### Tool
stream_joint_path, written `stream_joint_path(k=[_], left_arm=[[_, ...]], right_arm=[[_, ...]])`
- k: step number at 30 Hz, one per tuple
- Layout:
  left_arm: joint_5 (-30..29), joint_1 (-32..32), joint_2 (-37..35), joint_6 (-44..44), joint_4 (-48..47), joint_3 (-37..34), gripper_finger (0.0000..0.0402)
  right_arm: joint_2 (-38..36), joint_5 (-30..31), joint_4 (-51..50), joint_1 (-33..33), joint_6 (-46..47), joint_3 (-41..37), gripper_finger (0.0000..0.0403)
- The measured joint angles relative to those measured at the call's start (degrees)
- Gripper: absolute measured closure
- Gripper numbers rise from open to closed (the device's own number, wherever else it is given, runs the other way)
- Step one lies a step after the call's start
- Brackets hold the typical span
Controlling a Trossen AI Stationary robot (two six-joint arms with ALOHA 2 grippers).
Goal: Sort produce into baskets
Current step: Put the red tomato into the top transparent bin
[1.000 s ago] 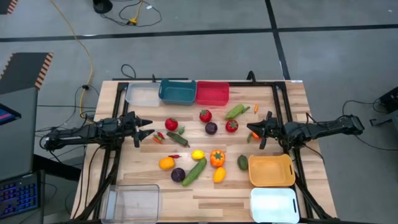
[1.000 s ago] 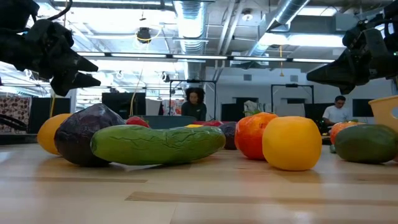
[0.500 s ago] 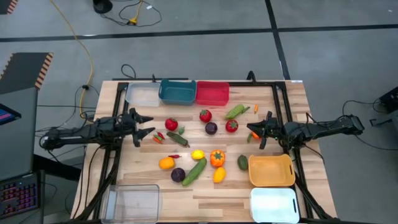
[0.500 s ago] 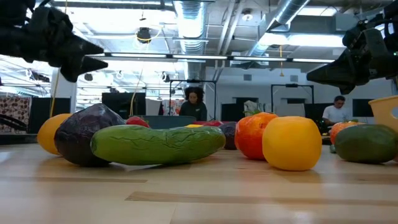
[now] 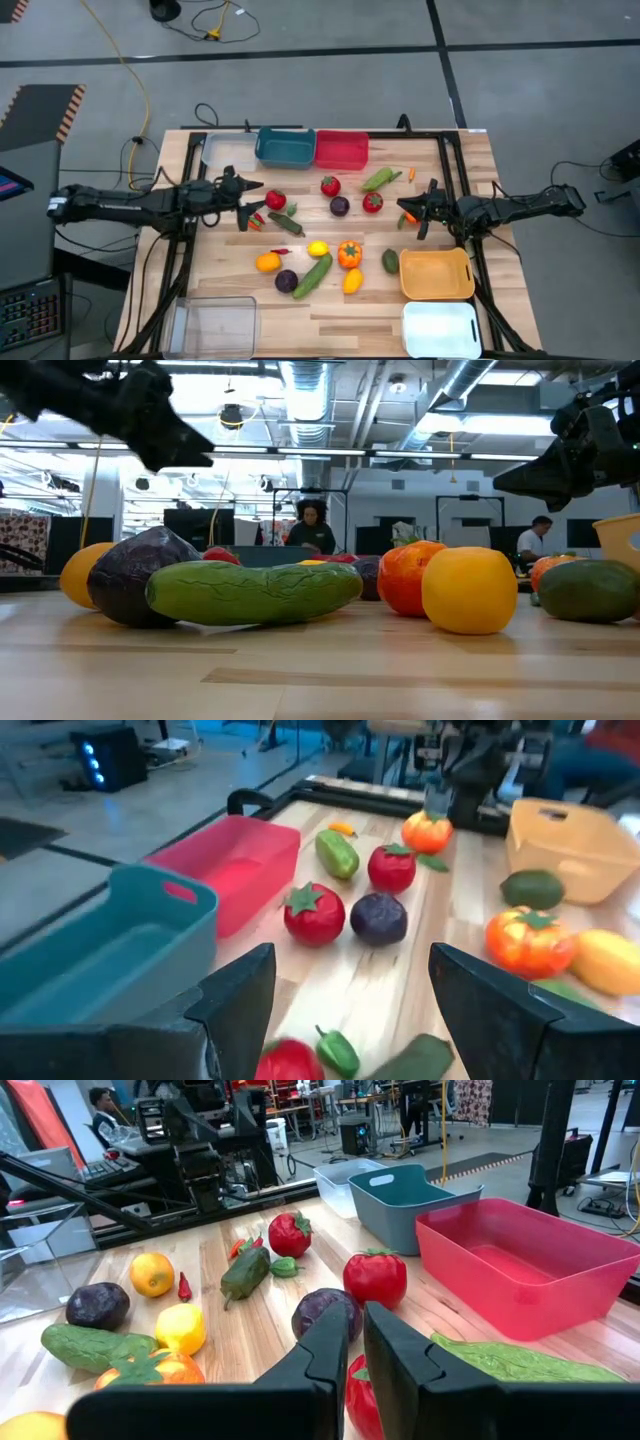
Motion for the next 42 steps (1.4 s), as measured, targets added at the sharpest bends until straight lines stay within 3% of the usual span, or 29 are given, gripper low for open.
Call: stream_joint_path(k=[8, 17, 22, 42], left_arm=[[-0.5, 1.0, 12.2, 10.7, -3.0, 8.5, 0.0136], [8.6, 9.1, 15.9, 6.3, -9.0, 10.0, 0.0010], [13.1, 12.0, 17.6, 6.5, -9.4, 9.9, 0.0015], [11.1, 13.9, 32.3, 10.0, -9.3, 9.9, 0.0003]], right_arm=[[0.0, 0.0, 0.0, 0.0, 0.0, 0.0, 0.0336], [0.0, 0.0, 0.0, 0.0, 0.0, 0.0, 0.0336], [0.0, 0.0, 0.0, 0.0, 0.0, 0.0, 0.0336], [0.0, 0.0, 0.0, 0.0, 0.0, 0.0, 0.0336]])
